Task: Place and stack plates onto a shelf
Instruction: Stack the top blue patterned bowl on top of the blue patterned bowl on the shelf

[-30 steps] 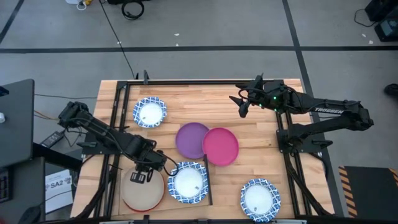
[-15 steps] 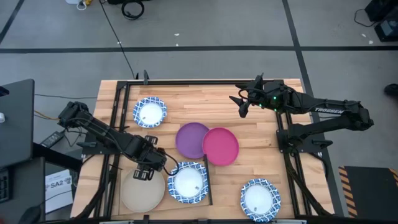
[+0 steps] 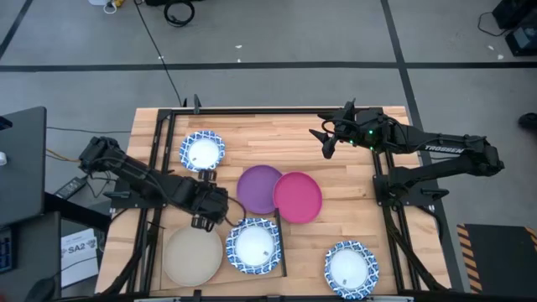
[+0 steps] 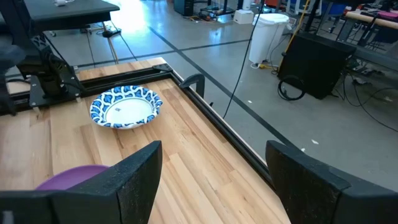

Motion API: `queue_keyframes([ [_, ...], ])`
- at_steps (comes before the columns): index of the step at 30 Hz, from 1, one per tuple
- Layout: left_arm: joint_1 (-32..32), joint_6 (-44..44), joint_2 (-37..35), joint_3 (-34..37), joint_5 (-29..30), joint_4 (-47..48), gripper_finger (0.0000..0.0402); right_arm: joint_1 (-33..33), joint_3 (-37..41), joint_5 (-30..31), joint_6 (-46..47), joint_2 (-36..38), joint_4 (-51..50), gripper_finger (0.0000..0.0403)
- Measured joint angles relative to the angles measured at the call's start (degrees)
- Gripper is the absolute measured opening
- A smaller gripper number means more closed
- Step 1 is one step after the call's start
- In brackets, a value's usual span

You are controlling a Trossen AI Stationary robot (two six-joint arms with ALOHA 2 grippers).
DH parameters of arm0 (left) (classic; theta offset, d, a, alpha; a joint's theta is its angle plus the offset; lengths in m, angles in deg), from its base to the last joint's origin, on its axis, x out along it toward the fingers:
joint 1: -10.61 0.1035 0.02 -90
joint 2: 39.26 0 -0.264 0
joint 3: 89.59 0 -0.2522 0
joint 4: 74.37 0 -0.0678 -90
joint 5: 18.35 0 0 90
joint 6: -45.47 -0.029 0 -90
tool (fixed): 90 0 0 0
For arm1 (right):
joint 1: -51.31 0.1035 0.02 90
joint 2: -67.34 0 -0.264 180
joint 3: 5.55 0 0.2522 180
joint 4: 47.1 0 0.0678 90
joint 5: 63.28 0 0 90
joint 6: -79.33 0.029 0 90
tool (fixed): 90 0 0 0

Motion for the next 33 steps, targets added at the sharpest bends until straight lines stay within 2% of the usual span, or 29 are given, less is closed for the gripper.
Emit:
queue_keyframes([
  [9, 10.5, -4.8, -0.1, 0.0, -0.1, 1.4, 0.0185, 0.0, 0.0, 0.0, 0.0, 0.0, 0.0, 0.0291],
  [15, 18.7, -8.2, -0.1, 0.0, -5.3, 1.2, 0.0185, 0.0, 0.0, 0.0, 0.0, 0.0, 0.0, 0.0291],
  [23, 28.8, -10.3, -0.1, 0.0, -5.7, -3.1, 0.0185, 0.0, 0.0, 0.0, 0.0, 0.0, 0.0, 0.0291],
  [33, 38.0, -5.1, -0.1, 0.0, -7.7, -10.9, 0.0185, 0.0, 0.0, 0.0, 0.0, 0.0, 0.0, 0.0291],
])
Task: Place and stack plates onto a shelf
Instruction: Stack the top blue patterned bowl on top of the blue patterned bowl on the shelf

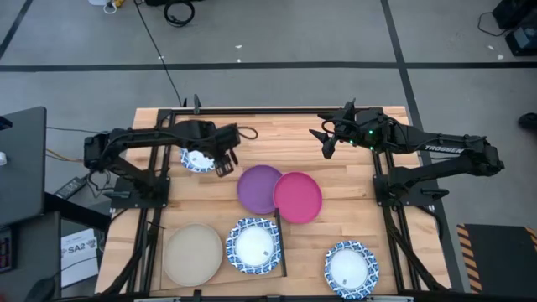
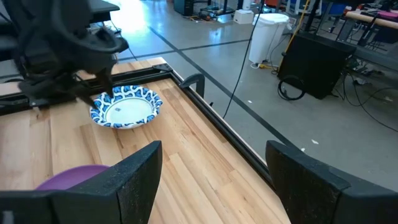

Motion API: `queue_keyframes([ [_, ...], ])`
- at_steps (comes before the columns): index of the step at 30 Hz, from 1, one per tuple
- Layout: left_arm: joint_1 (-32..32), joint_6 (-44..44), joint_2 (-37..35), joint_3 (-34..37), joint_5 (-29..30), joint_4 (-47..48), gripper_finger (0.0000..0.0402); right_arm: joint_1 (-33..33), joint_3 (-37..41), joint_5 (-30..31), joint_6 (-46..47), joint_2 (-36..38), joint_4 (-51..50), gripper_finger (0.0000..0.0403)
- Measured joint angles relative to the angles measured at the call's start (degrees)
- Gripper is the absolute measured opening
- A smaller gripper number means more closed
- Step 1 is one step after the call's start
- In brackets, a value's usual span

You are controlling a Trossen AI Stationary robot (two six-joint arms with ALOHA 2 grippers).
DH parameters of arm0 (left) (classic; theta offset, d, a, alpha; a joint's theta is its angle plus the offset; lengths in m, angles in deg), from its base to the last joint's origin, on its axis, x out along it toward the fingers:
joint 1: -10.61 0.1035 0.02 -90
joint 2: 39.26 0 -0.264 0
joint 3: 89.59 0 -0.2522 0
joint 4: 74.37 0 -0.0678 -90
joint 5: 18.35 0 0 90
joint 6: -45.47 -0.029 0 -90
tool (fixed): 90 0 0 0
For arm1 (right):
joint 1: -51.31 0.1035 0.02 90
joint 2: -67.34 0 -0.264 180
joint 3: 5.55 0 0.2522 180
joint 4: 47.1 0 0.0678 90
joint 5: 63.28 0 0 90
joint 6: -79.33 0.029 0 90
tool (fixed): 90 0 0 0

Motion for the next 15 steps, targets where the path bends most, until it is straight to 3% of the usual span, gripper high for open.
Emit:
queue_keyframes([
  [15, 2.0, 7.2, 1.8, 0.0, 0.0, 2.6, 0.0185, 0.0, 0.0, 0.0, 0.0, 0.0, 0.0, 0.0291],
])
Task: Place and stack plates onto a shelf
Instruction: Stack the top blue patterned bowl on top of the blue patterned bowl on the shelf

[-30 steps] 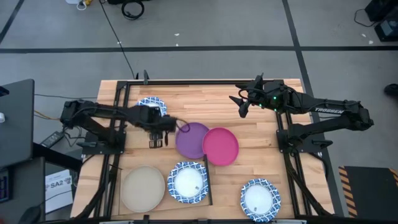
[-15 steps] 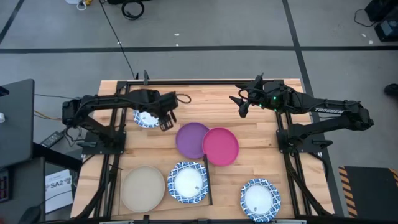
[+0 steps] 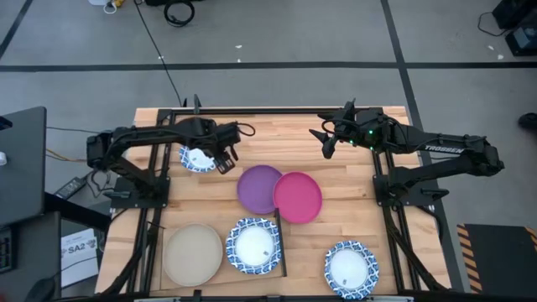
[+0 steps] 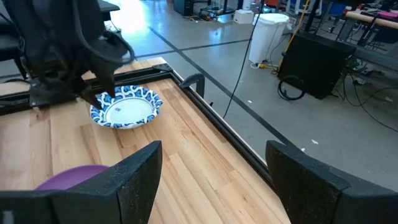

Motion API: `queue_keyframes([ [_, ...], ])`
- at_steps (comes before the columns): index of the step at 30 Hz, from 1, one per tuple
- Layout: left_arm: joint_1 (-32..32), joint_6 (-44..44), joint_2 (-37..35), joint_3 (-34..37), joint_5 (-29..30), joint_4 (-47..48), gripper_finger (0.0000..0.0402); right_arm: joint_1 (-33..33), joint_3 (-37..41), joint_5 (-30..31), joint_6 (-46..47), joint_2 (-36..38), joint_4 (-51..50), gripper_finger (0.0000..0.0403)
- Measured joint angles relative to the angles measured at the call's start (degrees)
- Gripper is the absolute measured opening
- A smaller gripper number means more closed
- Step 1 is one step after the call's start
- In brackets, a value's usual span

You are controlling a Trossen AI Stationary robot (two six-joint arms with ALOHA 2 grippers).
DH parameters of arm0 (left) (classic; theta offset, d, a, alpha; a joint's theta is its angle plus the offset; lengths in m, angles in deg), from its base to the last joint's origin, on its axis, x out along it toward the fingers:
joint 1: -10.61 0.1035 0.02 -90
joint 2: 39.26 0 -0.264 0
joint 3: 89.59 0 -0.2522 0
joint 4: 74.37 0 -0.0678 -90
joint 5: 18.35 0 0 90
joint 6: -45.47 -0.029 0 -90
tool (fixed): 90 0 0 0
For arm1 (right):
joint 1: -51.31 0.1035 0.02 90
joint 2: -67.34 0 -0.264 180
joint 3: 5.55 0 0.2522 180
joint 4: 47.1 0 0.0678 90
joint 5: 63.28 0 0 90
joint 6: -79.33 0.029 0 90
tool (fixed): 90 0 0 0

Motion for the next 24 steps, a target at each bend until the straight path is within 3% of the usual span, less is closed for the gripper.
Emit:
queue_keyframes([
  [17, 0.2, -0.8, 12.8, 0.0, -2.1, 0.3, 0.0185, 0.0, 0.0, 0.0, 0.0, 0.0, 0.0, 0.0291],
  [24, 0.8, -0.8, 14.2, 0.0, 2.8, -0.9, 0.0185, 0.0, 0.0, 0.0, 0.0, 0.0, 0.0, 0.0291],
])
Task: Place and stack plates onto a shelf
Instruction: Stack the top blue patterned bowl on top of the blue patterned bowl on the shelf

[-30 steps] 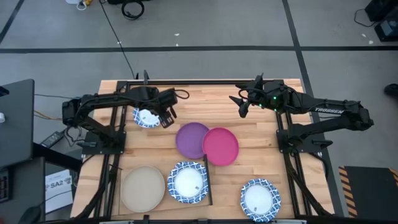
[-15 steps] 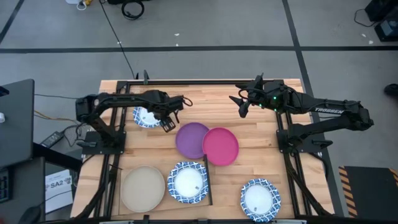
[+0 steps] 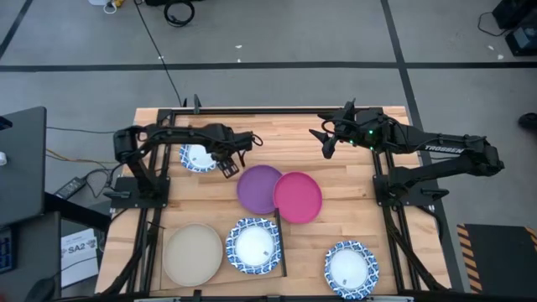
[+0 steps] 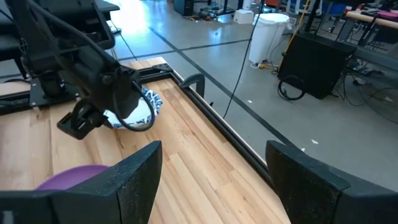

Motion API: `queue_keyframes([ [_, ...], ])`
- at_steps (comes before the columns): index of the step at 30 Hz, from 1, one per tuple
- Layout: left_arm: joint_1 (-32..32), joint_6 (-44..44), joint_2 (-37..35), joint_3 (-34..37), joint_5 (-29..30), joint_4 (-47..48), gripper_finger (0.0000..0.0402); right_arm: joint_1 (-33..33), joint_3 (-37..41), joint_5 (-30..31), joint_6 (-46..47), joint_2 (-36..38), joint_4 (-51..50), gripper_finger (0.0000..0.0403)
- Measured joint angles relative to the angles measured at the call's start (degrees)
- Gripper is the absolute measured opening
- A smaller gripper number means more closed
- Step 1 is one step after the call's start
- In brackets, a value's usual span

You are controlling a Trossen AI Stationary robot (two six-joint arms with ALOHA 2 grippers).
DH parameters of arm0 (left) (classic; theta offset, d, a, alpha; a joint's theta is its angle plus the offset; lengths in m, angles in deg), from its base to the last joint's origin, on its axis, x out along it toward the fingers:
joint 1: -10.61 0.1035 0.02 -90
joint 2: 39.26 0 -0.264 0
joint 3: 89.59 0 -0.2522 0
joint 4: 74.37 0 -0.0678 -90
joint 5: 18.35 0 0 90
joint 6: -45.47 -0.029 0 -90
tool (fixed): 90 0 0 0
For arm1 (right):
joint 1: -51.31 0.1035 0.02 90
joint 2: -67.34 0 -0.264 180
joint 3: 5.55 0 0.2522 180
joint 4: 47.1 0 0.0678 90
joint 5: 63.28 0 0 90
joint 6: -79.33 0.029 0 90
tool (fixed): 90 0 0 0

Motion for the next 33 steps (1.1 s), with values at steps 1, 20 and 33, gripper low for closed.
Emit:
queue_keyframes([
  [1, 0.3, 0.0, 0.0, 0.0, 0.0, 0.1, 0.0185, 0.0, 0.0, 0.0, 0.0, 0.0, 0.0, 0.0291],
  [20, 3.1, 1.5, 4.1, 0.0, 1.0, -2.9, 0.0185, 0.0, 0.0, -0.8, 0.0, 0.0, -0.1, 0.0291],
  [33, 3.1, -0.4, 7.9, 0.0, 0.8, -2.6, 0.0176, 0.0, 0.0, -1.7, 0.0, 0.0, -0.2, 0.0291],
])
